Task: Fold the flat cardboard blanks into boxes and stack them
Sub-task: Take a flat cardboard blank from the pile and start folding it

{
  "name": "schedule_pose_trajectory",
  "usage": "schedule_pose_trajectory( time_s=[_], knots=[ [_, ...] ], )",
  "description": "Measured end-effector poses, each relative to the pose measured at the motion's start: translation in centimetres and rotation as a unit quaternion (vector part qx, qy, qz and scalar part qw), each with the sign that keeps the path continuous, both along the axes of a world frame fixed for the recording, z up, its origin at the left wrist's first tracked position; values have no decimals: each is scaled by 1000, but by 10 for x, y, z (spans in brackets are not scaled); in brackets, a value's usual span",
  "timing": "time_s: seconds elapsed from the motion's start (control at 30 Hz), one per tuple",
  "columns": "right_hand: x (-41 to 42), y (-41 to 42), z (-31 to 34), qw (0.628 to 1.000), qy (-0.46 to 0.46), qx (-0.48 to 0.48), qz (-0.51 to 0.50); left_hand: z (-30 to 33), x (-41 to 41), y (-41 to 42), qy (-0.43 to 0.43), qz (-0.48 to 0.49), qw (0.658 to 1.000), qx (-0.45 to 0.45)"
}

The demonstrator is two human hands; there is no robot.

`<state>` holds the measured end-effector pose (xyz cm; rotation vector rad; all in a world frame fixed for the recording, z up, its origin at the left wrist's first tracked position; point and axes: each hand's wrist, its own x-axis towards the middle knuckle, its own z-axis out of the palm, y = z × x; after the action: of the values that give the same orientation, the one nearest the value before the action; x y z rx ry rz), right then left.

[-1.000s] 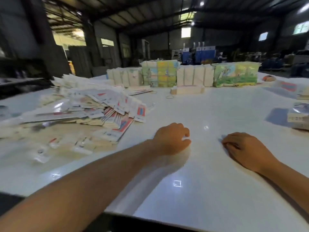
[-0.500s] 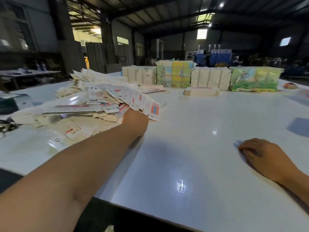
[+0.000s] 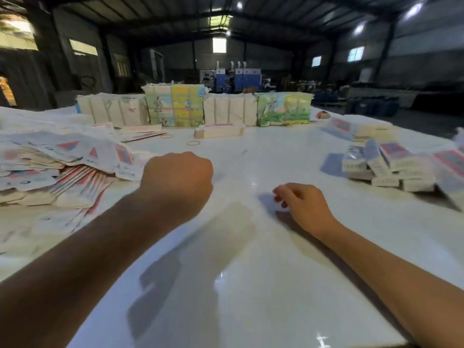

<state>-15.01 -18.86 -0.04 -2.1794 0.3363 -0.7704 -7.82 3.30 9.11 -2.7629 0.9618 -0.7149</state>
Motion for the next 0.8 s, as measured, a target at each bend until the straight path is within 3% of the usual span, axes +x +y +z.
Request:
schedule_pose_trajectory(
  time_s=[0.03,0.07,0.13,0.23,0.43,0.6,0.7,0.8],
  knots=[
    [0,-2,7,986,-14,165,10,-13,-12,-15,-38,-63,997,-15],
    [-1,-4,12,947,-24,320,29,-29,-24,-28,-73,-114,991,5],
    [-5,-10,18,877,-42,474,57,-56,-39,-46,-143,-177,973,42],
    [-8,-14,20,867,-40,490,84,-84,-32,-55,-155,-235,960,-5],
    [-6,-21,23,854,-33,502,135,-88,-14,-53,-170,-239,953,-74],
    [-7,-21,21,867,-3,483,122,-92,-6,-51,-113,-248,954,-124],
    [-9,-22,19,862,14,479,163,-92,-2,-53,-38,-236,956,-172],
    [-10,-17,19,844,41,481,233,-89,1,-56,44,-169,974,-143]
  ],
)
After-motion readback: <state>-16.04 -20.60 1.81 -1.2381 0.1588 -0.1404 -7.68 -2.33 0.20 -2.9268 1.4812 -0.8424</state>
